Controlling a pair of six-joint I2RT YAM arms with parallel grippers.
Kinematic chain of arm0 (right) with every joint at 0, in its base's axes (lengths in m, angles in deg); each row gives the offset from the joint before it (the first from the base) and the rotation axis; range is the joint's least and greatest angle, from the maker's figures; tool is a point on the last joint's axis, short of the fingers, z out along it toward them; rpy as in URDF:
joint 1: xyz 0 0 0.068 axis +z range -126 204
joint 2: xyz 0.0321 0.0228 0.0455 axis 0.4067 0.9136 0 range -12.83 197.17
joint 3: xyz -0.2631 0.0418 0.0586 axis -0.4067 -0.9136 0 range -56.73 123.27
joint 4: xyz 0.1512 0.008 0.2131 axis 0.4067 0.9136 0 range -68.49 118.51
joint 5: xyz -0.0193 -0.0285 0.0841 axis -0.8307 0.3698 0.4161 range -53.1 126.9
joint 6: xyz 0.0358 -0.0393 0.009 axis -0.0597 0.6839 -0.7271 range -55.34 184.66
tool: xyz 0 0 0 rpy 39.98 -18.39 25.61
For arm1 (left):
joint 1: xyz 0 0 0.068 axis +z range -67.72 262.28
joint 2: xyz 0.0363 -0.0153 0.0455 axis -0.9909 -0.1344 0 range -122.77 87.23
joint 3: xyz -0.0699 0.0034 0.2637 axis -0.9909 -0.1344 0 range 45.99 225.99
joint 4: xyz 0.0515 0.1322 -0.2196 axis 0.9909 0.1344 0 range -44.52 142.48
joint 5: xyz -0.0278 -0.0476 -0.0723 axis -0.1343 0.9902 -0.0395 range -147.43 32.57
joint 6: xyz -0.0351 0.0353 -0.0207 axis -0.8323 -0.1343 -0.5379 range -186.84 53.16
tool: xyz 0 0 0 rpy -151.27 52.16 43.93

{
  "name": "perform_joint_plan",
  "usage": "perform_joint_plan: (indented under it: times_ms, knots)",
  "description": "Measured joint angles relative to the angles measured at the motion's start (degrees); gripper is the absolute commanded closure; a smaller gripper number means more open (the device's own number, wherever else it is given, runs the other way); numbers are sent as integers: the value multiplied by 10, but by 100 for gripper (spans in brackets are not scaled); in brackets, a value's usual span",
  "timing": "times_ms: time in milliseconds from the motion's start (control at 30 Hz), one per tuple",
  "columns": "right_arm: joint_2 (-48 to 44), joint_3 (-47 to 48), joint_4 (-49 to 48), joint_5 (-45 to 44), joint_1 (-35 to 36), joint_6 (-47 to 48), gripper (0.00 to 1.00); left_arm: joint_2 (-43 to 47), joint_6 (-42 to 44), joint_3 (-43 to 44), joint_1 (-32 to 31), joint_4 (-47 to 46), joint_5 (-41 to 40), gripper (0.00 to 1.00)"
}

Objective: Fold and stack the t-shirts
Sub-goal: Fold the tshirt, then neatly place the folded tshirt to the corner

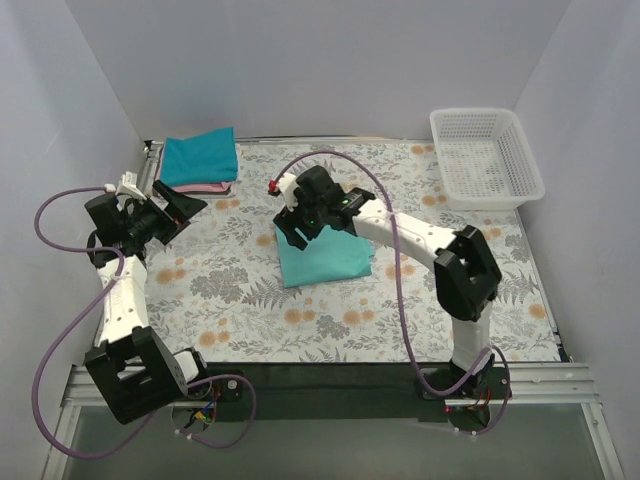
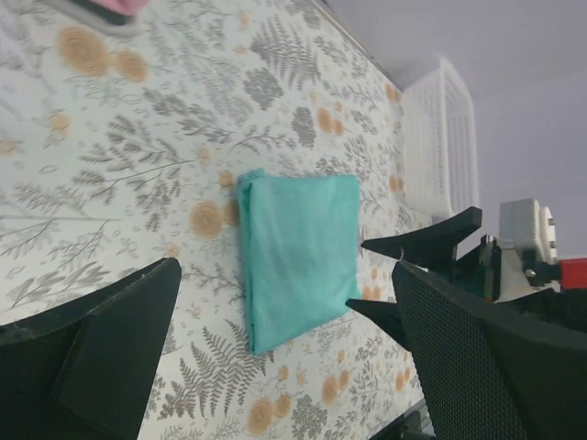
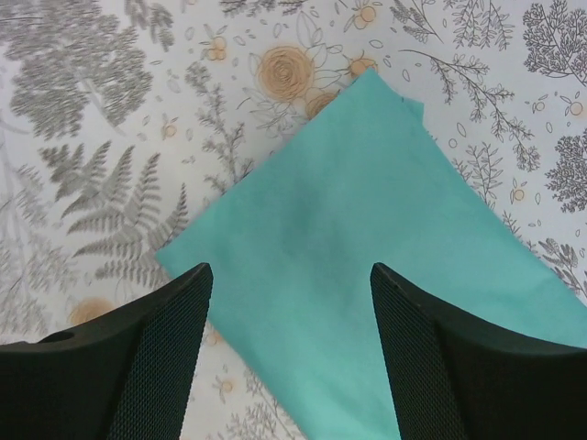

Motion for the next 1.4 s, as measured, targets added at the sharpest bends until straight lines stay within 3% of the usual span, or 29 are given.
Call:
perform_joint_plan:
  times_ms: [133,367,767,867,1067,1233,1400]
  knots:
    - [102,76,-5,-73,26,-25,37,15,2,0,20,61,-62,6]
    - [200,154,-8,-144,41,-49,39,34,15,-1,20,144,-150,4]
    - [284,204,-27,-179,49,-66,44,92,26,-23,20,155,-162,2]
    - [293,207,-41,-182,50,-71,52,90,29,-37,20,156,-157,2]
    - [298,205,-62,-176,42,-77,97,87,32,-71,16,156,-143,2]
    - [296,202,-70,-122,20,-98,99,76,20,-97,-21,129,-135,2]
    - [290,197,-66,-25,-17,-137,99,31,-29,-142,-116,55,-134,2]
